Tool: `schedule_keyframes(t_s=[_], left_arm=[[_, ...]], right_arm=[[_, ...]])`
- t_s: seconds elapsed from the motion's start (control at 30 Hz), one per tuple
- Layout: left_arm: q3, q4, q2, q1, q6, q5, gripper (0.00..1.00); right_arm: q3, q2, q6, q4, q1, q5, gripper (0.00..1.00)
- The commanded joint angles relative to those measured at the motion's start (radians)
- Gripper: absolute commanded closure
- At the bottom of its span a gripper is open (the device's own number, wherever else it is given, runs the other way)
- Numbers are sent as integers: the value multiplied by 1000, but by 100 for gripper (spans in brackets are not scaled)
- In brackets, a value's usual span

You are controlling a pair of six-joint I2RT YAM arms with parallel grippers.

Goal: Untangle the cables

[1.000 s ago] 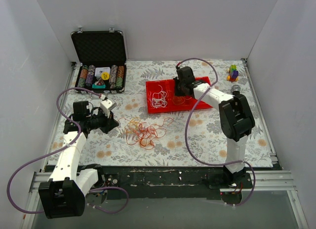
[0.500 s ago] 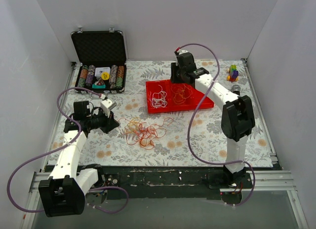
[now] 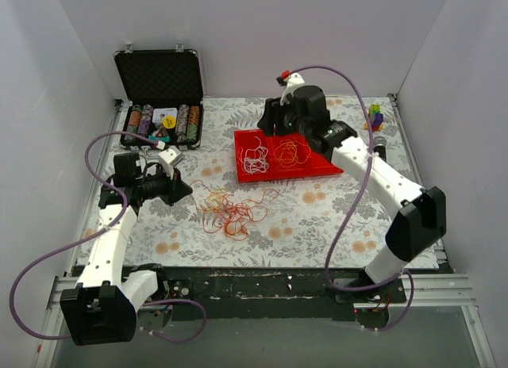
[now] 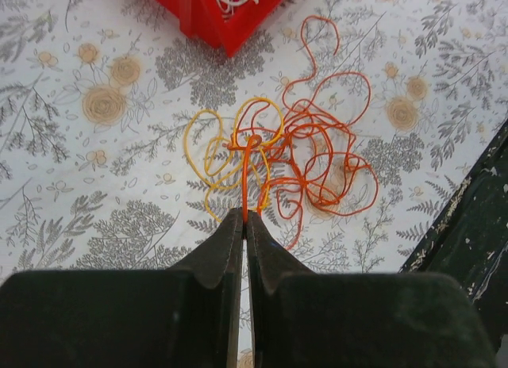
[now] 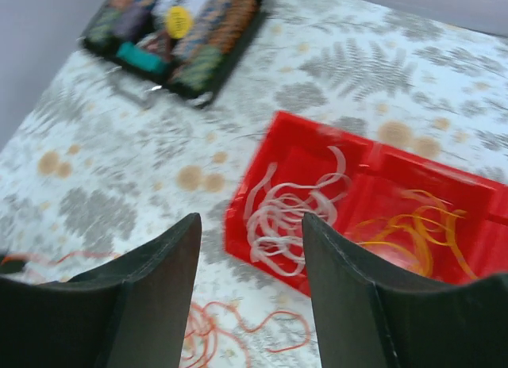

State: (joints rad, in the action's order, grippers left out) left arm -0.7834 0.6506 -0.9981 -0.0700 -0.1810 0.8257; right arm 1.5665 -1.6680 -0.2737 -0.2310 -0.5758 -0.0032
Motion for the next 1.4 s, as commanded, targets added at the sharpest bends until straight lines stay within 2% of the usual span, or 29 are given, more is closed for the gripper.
schedule_keyframes(t_s=[0.0,0.17,0.3,0.73,1.0,1.37], left_arm=[[-68,-17,1,-5,-55,72,100],[1,-29,18,-4,-51,59,100],[50,-42,47,-5,-51,41,100],[88,-34,58,-5,1,-2,100],[107,-35,53,-5,35,-10,100],[127,-35,61,-5,69,-22,100]], right_arm=[[-199,164,79,145,-154,-107,37],[-463,212,96,258,-323,-78,36],[-519,150,84,305,-374,-57,35],[-324,-110,73,395,-389,-21,35],[-197,-248,25,349,-366,-76,35],[-132,-286,-28,201,-360,-83,37]])
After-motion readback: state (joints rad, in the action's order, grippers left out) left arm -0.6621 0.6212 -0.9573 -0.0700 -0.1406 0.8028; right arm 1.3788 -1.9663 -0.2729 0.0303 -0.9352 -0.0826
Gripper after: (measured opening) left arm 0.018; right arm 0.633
